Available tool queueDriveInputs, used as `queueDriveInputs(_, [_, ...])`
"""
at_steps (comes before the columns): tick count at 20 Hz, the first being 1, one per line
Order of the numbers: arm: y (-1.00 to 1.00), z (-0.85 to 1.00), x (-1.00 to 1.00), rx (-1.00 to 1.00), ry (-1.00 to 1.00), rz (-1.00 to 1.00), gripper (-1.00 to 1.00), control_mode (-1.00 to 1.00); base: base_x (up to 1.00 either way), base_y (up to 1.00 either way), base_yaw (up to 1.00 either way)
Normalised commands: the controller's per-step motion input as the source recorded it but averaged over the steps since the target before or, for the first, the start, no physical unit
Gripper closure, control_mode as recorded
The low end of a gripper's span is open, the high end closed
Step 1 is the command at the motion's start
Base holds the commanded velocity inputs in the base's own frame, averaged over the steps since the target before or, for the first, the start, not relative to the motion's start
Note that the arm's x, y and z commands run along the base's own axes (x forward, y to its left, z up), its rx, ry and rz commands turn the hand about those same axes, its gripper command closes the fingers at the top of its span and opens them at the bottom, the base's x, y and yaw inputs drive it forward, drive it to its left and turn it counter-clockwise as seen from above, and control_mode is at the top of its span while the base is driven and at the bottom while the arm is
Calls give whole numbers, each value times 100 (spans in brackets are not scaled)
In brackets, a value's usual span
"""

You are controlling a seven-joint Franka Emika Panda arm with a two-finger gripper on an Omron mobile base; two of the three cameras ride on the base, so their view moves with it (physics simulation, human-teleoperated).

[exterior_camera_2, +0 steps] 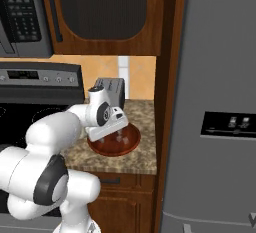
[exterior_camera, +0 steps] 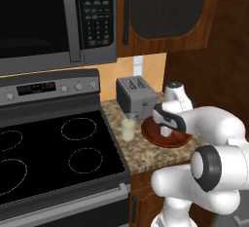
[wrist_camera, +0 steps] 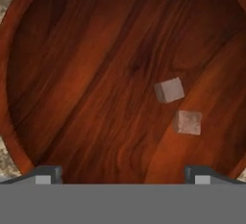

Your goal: Grab a lemon wedge from the fridge and one ice cube from the ice bowl, and put them in the glass of lemonade.

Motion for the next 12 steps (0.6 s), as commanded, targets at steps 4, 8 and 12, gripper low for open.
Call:
queueDriveInputs(4, [-6,-18,30,0,1,5,-100,-100,0,0,0])
queueDriveInputs(8, [-17,-20,16,0,0,3,-100,-100,0,0,0])
queueDriveInputs(12, [-5,-27,12,0,0,3,-100,-100,0,0,0])
